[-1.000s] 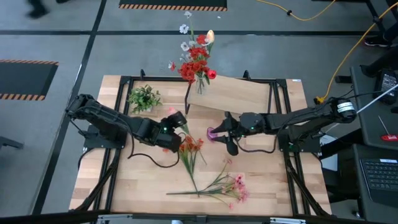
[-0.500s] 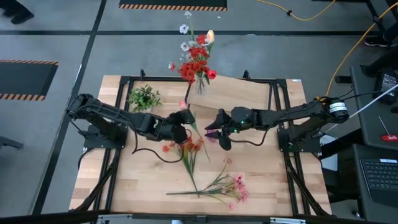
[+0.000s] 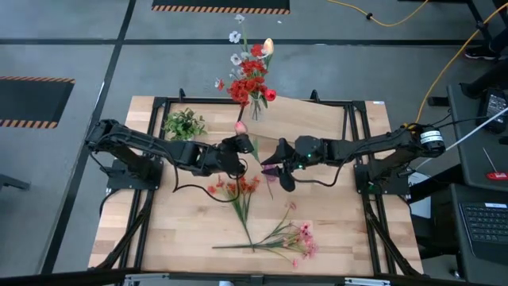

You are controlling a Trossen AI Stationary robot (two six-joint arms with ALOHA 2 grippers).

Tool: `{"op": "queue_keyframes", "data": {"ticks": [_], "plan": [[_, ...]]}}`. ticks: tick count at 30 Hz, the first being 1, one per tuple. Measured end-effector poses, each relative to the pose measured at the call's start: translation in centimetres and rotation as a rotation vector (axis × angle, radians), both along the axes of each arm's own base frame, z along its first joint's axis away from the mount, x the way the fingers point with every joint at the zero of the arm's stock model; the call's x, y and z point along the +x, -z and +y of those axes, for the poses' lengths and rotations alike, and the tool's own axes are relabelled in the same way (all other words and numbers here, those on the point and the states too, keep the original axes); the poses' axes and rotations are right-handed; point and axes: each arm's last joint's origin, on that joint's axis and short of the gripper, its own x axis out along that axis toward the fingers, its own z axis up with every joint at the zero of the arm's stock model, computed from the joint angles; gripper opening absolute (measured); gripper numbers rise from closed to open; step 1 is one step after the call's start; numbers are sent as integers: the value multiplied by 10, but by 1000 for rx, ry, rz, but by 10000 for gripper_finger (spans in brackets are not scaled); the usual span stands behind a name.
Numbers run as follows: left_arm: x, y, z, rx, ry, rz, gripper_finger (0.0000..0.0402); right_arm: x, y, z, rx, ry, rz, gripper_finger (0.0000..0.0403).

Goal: Pick and place flowers into a vace then onto a shelf
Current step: Put the pink tulip into the purple vase

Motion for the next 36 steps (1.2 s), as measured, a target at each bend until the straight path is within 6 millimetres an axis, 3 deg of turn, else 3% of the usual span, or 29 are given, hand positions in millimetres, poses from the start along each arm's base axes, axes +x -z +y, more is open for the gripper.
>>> {"op": "queue_keyframes", "data": {"ticks": [15,20,26,36], "plan": [[5,-5,-2,4,54,-32,4,0,-1,-3,-62,7,-13,152],[5,-5,-2,-17,69,-39,4,0,-1,-3,-77,6,-19,113],[6,-4,-3,-121,85,-102,4,0,0,-3,-86,2,-15,15],[4,-5,-5,-292,6,-262,44,0,1,-3,-86,3,-1,4]]}}
